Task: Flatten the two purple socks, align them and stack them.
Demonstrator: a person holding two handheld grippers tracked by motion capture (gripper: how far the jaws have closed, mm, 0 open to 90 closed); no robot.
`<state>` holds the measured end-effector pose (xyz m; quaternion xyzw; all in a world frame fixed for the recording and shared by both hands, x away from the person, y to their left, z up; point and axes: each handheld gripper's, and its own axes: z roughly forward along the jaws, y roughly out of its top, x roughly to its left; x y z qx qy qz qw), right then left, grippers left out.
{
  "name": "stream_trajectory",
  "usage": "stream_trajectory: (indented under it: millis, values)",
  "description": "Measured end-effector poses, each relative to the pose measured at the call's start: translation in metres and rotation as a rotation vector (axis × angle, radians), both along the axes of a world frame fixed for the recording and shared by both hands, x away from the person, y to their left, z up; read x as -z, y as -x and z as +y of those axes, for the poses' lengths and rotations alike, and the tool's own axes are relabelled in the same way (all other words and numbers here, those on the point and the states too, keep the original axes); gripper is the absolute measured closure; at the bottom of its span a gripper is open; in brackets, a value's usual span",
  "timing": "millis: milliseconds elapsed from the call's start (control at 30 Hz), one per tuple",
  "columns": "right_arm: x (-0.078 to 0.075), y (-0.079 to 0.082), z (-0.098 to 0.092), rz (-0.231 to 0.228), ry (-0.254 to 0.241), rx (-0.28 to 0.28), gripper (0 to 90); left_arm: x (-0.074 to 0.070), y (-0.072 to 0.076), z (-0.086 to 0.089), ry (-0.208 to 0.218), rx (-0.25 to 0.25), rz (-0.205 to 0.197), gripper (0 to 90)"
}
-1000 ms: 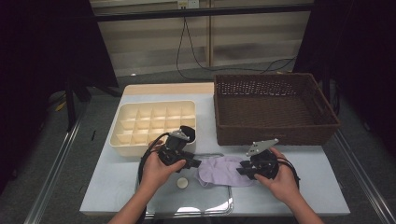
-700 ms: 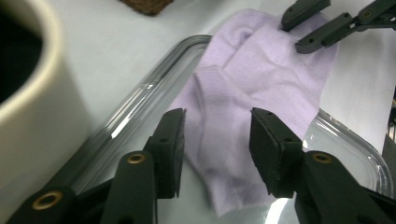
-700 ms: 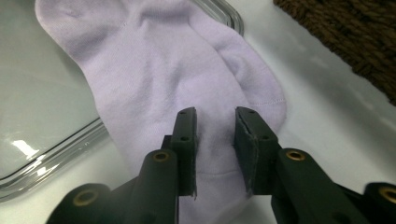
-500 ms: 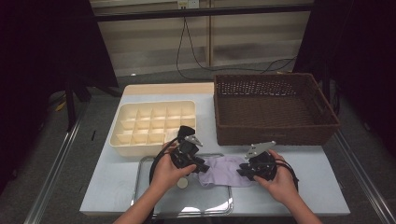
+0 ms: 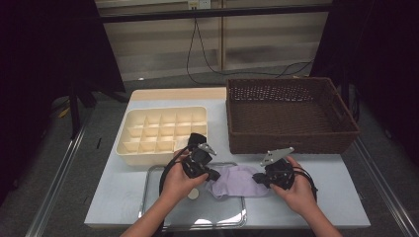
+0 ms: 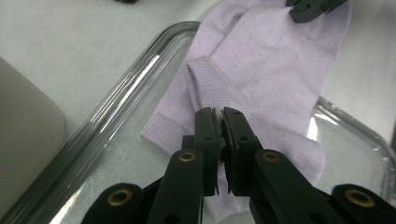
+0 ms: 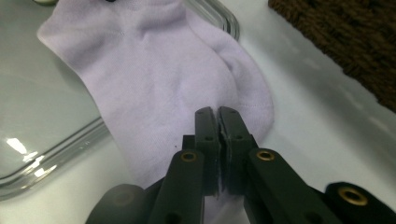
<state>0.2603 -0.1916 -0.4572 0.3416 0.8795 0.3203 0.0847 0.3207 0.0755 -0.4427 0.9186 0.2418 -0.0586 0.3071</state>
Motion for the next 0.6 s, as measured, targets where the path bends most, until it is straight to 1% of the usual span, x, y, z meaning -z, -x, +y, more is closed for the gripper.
stream_trajectory:
  millis: [67, 100, 133, 167, 200, 233, 267, 300, 333, 367, 400, 433, 467, 500, 533, 567, 600]
  values:
    - [-0.004, 0.000, -0.001, -0.005, -0.010, -0.003, 87.6, -0.003, 0.000, 0.002, 0.007, -0.005, 0.002, 85.5]
    - [-0.006, 0.000, -0.001, -0.005, -0.010, 0.000, 87.4, -0.004, 0.000, 0.003, 0.015, 0.000, 0.002, 85.5]
    - [-0.007, 0.000, -0.002, -0.003, -0.017, 0.000, 87.5, -0.005, 0.000, 0.004, 0.013, -0.002, 0.009, 85.5]
    - [-0.009, -0.001, -0.003, -0.005, -0.023, -0.001, 87.4, -0.005, 0.001, 0.004, 0.028, -0.007, 0.008, 85.5]
    - [-0.011, -0.001, -0.004, -0.011, -0.029, -0.003, 87.2, -0.006, 0.000, 0.006, 0.023, 0.001, 0.007, 85.5]
    - [-0.014, -0.001, -0.005, -0.013, -0.033, -0.005, 86.9, -0.007, 0.001, 0.006, 0.037, -0.006, 0.023, 85.5]
    - [-0.016, -0.002, -0.005, -0.016, -0.041, -0.005, 86.5, -0.007, 0.001, 0.007, 0.042, -0.003, 0.022, 85.5]
    - [-0.017, -0.003, -0.006, -0.008, -0.047, -0.006, 85.4, -0.008, 0.002, 0.007, 0.042, -0.022, 0.027, 85.5]
    - [-0.018, -0.003, -0.006, -0.003, -0.050, 0.003, 85.0, -0.008, 0.002, 0.009, 0.050, -0.017, 0.027, 85.5]
    - [-0.019, -0.004, -0.007, -0.014, -0.055, -0.001, 85.5, -0.008, 0.002, 0.010, 0.050, -0.020, 0.031, 85.5]
    - [-0.019, -0.004, -0.007, -0.004, -0.060, -0.002, 86.0, -0.007, 0.003, 0.010, 0.061, -0.033, 0.033, 85.5]
    - [-0.019, -0.005, -0.007, -0.009, -0.059, 0.002, 86.7, -0.008, 0.002, 0.012, 0.051, -0.018, 0.031, 85.5]
    - [-0.019, -0.006, -0.006, -0.012, -0.059, -0.003, 87.1, -0.008, 0.002, 0.013, 0.049, -0.025, 0.030, 85.5]
    - [-0.019, -0.007, -0.004, -0.005, -0.062, -0.009, 87.0, -0.008, 0.003, 0.013, 0.063, -0.039, 0.036, 85.5]
    - [-0.020, -0.008, -0.003, -0.008, -0.051, -0.009, 86.6, -0.008, 0.003, 0.014, 0.065, -0.043, 0.043, 85.5]
    - [-0.021, -0.009, -0.003, -0.007, -0.064, -0.009, 85.6, -0.008, 0.003, 0.016, 0.067, -0.035, 0.043, 85.5]
    - [-0.022, -0.010, -0.002, -0.008, -0.064, -0.007, 84.7, -0.008, 0.003, 0.017, 0.070, -0.038, 0.044, 85.5]
